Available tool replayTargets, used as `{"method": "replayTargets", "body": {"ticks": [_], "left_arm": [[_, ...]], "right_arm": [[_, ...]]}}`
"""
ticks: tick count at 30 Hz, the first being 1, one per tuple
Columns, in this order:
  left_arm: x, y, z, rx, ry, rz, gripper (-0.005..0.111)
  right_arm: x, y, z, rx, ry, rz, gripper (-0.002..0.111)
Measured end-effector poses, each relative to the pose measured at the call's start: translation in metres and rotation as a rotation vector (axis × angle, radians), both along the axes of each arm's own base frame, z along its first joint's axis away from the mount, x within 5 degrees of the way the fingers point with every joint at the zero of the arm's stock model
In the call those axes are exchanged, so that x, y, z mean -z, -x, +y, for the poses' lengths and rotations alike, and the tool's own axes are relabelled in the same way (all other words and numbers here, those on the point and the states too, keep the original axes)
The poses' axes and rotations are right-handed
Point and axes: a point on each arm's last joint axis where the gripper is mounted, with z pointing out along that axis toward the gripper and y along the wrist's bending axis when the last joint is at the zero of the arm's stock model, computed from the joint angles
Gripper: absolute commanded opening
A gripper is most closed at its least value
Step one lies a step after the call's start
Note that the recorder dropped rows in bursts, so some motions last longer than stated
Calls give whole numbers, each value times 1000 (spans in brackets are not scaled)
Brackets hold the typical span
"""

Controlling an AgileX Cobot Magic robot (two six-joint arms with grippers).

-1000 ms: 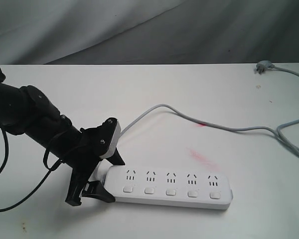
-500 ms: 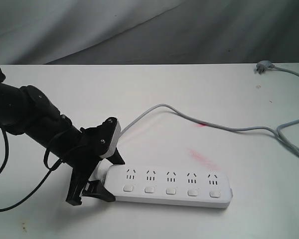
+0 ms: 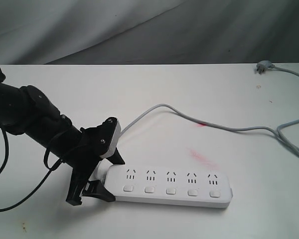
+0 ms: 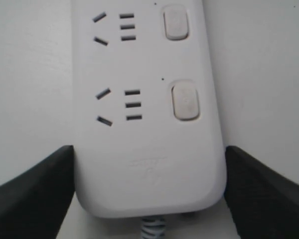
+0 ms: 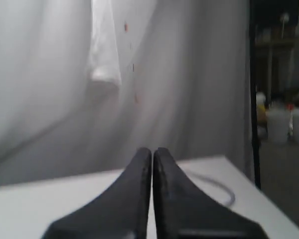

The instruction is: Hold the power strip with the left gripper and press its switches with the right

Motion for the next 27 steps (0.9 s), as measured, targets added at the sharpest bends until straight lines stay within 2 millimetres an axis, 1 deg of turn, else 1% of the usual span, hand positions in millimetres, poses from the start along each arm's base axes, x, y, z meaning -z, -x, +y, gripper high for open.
{"method": "replayTargets", "body": {"ticks": [4,8,10,12,15,18,19,22,24,27], "left_arm": [[0,0,0,0,0,0,0],[0,0,0,-1,1,0,0],[0,0,0,-1,1,0,0],[0,0,0,-2,1,0,0],[0,0,0,-2,1,0,0],[0,0,0,-3,1,-1,0],[0,0,0,-3,1,-1,0],[0,0,0,-3,1,-1,0],[0,0,0,-3,1,-1,0],[0,0,0,-3,1,-1,0]], "right_arm": [[-27,8,-3,34,-1,-317,2],[-50,25,-5,61,-14,-633,2],[-58,29,-8,65,-76,-697,1],[-63,25,-9,46,-168,-590,0],[-67,11,-4,3,-195,-326,0],[-72,-13,-4,-11,-207,-113,0],[-78,-20,-5,-13,-206,-73,0],[-95,-54,-7,-32,-222,103,0],[-111,-79,-9,-48,-207,204,0],[-133,-115,-9,-89,-149,299,0]]}}
